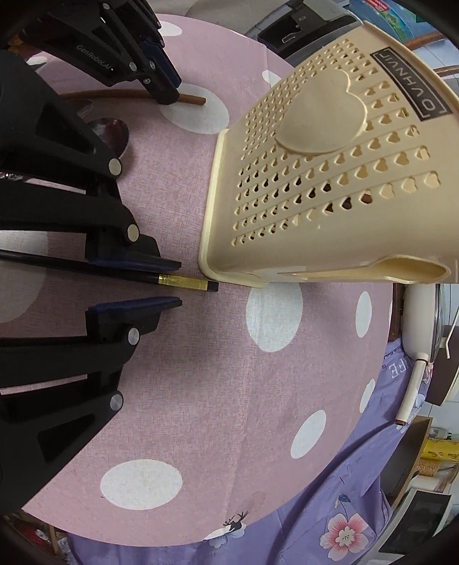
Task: Organize utensils
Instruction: 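Grasp a wooden chopstick with the left tool while the right tool grasps the gold-tipped black chopstick, then lift both chopsticks and lower them into the cream holder with both tools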
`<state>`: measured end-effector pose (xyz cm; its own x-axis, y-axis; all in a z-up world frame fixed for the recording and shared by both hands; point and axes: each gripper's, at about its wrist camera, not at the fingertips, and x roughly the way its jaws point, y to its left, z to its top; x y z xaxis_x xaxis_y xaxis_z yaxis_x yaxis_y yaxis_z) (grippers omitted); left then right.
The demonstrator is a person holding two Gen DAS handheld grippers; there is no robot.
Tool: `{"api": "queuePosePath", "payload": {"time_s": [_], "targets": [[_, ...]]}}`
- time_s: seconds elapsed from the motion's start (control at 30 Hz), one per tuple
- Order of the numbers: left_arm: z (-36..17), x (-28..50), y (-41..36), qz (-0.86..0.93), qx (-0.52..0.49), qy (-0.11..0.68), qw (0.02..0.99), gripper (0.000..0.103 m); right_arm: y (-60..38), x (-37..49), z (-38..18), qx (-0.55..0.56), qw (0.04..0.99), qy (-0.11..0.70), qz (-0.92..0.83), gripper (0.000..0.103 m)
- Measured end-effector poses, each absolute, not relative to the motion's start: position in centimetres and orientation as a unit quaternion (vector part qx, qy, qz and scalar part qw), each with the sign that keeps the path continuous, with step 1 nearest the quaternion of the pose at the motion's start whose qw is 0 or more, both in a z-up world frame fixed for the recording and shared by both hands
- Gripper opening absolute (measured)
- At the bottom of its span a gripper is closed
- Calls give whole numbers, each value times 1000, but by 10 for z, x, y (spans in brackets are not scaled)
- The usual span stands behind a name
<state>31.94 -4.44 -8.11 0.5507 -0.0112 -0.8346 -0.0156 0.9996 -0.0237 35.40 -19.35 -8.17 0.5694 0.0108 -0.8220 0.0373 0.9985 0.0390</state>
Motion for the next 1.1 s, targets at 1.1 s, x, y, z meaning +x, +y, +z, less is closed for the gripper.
{"api": "queuePosePath", "payload": {"time_s": [1.1], "targets": [[-11, 270, -27, -52, -71, 399, 913, 7, -235, 277, -2, 122, 925, 354, 62, 8]]}}
